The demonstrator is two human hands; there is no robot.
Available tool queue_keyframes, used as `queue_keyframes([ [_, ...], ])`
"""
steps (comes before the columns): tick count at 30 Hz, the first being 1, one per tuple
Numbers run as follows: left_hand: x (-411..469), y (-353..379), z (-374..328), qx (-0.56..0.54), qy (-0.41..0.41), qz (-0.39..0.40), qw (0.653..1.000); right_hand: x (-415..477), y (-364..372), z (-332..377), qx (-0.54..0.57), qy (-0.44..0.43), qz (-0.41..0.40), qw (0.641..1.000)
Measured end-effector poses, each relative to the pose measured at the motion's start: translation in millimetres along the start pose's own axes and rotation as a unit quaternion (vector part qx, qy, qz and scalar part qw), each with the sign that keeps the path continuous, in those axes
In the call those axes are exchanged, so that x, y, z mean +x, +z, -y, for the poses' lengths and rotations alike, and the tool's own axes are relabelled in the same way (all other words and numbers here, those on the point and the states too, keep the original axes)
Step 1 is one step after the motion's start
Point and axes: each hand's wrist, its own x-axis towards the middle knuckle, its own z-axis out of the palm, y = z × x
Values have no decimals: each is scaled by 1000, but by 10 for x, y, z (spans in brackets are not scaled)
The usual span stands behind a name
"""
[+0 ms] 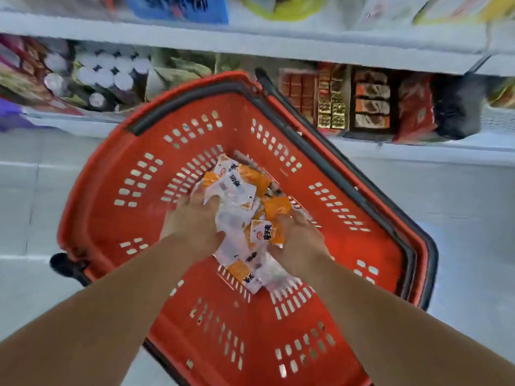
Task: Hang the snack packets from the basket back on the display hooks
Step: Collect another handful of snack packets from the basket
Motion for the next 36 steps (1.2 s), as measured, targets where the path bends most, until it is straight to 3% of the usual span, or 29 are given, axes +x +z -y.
queue_keyframes([
  [7,832,483,14,45,16,-5,999,637,449,-343,-13,14,-14,1000],
  [13,1286,673,87,-70,-56,2,996,847,776,-438,24,101,-31,994],
  [17,1408,766,56,-205,2,-12,979,933,856,-419,40,116,-66,990],
  [20,1425,767,-17,-245,10,-55,968,973,925,-461,35,99,-82,991],
  [26,1484,829,-33,-100,-27,-68,992,951,1072,-442,65,78,-81,992],
  [36,1432,913,-134,-87,-71,-31,993,937,954,-484,238,97,-94,962],
])
